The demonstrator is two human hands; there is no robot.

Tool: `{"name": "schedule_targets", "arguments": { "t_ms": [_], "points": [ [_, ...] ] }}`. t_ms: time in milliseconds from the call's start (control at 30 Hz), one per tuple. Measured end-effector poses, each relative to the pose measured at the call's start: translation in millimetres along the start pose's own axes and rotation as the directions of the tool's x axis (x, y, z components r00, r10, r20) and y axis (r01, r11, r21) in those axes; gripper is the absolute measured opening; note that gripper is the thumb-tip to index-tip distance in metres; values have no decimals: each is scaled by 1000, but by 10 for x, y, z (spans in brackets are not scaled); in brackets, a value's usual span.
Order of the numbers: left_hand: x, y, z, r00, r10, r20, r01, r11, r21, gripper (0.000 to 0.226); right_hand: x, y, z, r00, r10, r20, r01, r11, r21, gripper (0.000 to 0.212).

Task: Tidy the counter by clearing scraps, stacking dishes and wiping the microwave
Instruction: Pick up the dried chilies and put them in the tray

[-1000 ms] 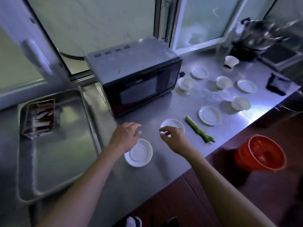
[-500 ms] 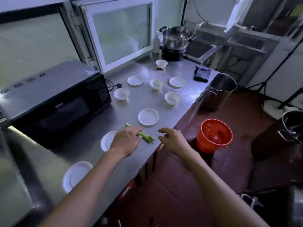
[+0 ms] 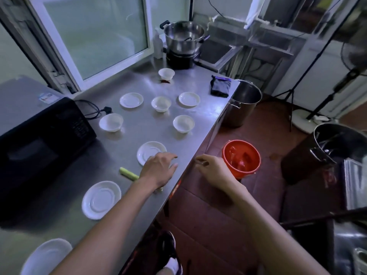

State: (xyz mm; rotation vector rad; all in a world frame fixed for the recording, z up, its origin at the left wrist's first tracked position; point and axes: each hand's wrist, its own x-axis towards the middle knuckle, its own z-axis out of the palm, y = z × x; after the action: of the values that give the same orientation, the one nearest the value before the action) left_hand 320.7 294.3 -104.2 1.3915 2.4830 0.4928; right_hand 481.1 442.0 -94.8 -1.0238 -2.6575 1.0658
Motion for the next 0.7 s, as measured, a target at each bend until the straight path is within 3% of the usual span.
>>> {"name": "schedule_targets", "arguments": {
  "t_ms": [200,700],
  "points": [
    [791,-38,-29,999,12,34,-10,999,-49,42,613,10,-274,999,33,-24,-35,996,-83,35],
    [2523,730,214,986,113,122,-116,993,15,40,1661,940,-1137,987,147,-65,-145,989,28,30]
  ]
}}
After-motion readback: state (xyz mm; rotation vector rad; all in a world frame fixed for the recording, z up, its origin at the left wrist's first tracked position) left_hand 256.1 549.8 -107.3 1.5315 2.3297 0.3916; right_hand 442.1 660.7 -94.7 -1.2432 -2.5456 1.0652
